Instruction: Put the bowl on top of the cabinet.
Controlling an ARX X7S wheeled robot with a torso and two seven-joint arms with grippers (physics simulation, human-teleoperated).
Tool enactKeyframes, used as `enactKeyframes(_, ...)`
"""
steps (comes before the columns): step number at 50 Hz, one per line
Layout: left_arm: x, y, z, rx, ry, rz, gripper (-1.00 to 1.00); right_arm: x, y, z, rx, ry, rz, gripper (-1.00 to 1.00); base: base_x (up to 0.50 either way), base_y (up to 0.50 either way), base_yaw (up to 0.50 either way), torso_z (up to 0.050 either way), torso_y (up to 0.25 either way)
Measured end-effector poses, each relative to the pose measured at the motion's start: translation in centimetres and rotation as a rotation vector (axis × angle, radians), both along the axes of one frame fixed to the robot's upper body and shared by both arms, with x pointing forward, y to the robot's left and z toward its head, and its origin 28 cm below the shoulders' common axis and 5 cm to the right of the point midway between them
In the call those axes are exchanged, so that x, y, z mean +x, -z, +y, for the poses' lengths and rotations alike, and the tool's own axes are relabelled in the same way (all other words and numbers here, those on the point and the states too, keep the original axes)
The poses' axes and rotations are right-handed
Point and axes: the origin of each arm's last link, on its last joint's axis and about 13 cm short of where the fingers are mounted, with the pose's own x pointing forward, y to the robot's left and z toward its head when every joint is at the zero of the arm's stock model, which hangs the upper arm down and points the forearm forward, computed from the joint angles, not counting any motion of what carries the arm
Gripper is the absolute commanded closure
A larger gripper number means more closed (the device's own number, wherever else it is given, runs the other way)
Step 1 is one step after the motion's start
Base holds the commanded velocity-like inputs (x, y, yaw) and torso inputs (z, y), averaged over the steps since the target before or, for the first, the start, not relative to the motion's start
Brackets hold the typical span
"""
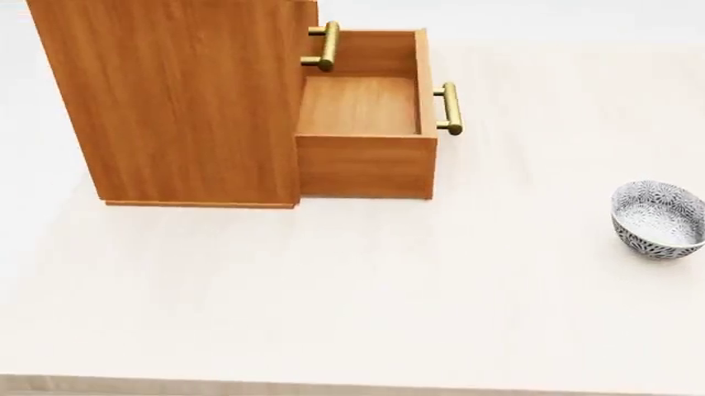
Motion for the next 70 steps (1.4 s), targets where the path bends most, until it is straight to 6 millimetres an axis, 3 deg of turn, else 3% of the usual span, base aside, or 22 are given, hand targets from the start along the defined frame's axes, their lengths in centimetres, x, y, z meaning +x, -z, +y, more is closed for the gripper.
enactKeyframes(26,-0.11,-0.03,0.00,-0.008,0.007,-0.006,-1.00,0.18,0.47,-0.01,-0.018,0.019,0.032,-1.00,0.00,0.06,0.00,0.000,0.000)
enactKeyframes(70,-0.10,0.01,-0.05,-0.006,0.022,-0.005,-1.00,0.31,0.83,0.22,-0.005,-0.040,0.067,-1.00,0.49,0.00,0.00,0.000,0.000)
